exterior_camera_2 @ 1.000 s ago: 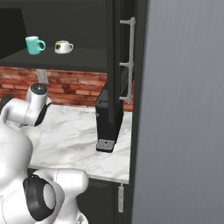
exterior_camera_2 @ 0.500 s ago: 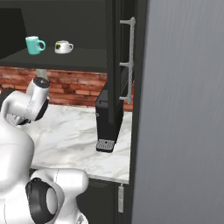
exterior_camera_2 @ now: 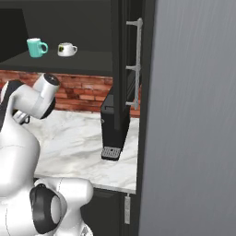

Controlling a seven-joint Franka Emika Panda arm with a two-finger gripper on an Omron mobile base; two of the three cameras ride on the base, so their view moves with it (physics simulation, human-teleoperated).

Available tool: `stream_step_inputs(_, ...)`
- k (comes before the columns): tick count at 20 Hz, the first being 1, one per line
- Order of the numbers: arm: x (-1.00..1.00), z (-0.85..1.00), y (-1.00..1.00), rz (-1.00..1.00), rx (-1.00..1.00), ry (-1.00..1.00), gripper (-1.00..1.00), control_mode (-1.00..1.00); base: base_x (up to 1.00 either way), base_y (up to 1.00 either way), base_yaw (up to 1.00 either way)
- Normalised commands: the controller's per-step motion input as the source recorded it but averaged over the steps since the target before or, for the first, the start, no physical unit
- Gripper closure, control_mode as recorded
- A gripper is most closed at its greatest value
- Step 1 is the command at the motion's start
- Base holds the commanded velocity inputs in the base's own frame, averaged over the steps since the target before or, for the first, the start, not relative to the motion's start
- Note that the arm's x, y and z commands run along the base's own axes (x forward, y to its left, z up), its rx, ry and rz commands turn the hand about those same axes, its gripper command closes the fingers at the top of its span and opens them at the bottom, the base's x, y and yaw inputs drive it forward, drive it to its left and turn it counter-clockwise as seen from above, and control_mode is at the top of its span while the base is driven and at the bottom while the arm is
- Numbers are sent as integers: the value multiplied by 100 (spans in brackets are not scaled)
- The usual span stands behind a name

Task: Pick the mug on the counter and place it in the cabinet with the handle facing the right, like the mugs already inside.

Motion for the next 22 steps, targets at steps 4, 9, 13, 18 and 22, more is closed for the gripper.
stream_step_inputs(4, -1, 56, 0, 0, 8, -1, 100, -100, 0, 0, 0)
stream_step_inputs(9, 0, 58, 0, 1, 3, 1, 100, -100, 0, 0, 0)
stream_step_inputs(13, 0, 53, 0, 0, 4, 6, 100, -100, 0, 0, 0)
stream_step_inputs(18, 0, 45, -5, 2, 1, 1, 100, -100, 0, 0, 0)
stream_step_inputs(22, 0, 44, -2, 2, 0, 0, 100, -100, 0, 0, 0)
